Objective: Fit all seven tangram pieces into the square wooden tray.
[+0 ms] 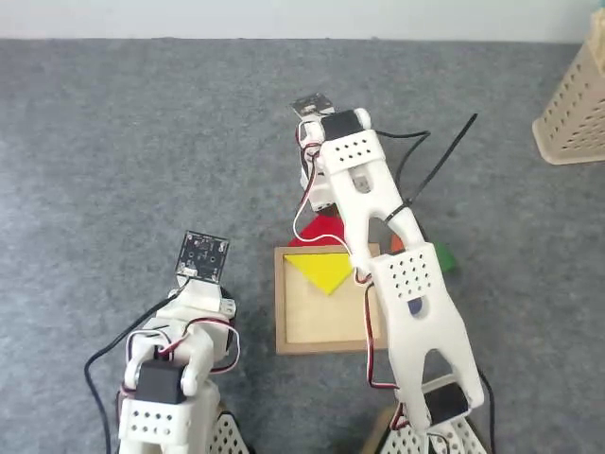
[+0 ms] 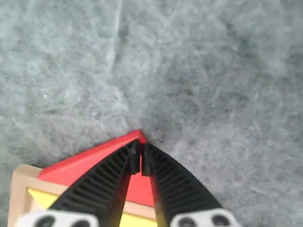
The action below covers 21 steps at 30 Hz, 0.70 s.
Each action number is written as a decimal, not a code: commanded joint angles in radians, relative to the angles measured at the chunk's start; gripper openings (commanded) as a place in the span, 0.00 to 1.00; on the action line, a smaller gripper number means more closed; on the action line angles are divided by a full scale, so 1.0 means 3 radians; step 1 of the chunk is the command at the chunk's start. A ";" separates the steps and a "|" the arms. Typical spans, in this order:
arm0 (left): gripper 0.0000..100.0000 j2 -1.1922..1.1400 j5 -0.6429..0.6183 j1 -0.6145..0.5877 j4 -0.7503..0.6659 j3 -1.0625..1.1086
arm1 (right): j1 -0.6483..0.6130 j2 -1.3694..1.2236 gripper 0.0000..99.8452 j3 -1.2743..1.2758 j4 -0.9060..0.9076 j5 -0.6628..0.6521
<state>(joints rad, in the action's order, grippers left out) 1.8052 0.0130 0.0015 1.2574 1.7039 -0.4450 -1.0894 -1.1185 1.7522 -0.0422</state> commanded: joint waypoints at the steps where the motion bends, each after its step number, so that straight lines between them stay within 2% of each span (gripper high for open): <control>1: 0.01 0.0072 -0.0026 -0.0020 0.0020 -0.0064 | 0.0059 0.0442 0.01 0.0107 0.0151 -0.0051; 4: 0.01 0.0072 -0.0026 -0.0020 0.0020 -0.0064 | 0.0033 0.0739 0.01 0.0286 0.0146 -0.0082; 6: 0.01 0.0072 -0.0026 -0.0020 0.0020 -0.0064 | -0.0003 0.0954 0.01 0.0414 0.0146 -0.0302; 10: 0.01 0.0072 -0.0026 -0.0020 0.0020 -0.0064 | -0.0054 0.1312 0.03 0.0788 0.0136 -0.1079; 16: 0.01 0.0072 -0.0026 -0.0020 0.0020 -0.0064 | -0.0120 0.1286 0.20 0.1381 -0.0110 -0.2215; 21: 0.01 0.0072 -0.0026 -0.0020 0.0020 -0.0064 | -0.0202 0.1123 0.23 0.1499 -0.0376 -0.2414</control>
<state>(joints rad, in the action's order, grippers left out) 1.8052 0.0130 0.0015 1.2574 1.7039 -0.4833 -0.7733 -0.6644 1.6817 -0.7311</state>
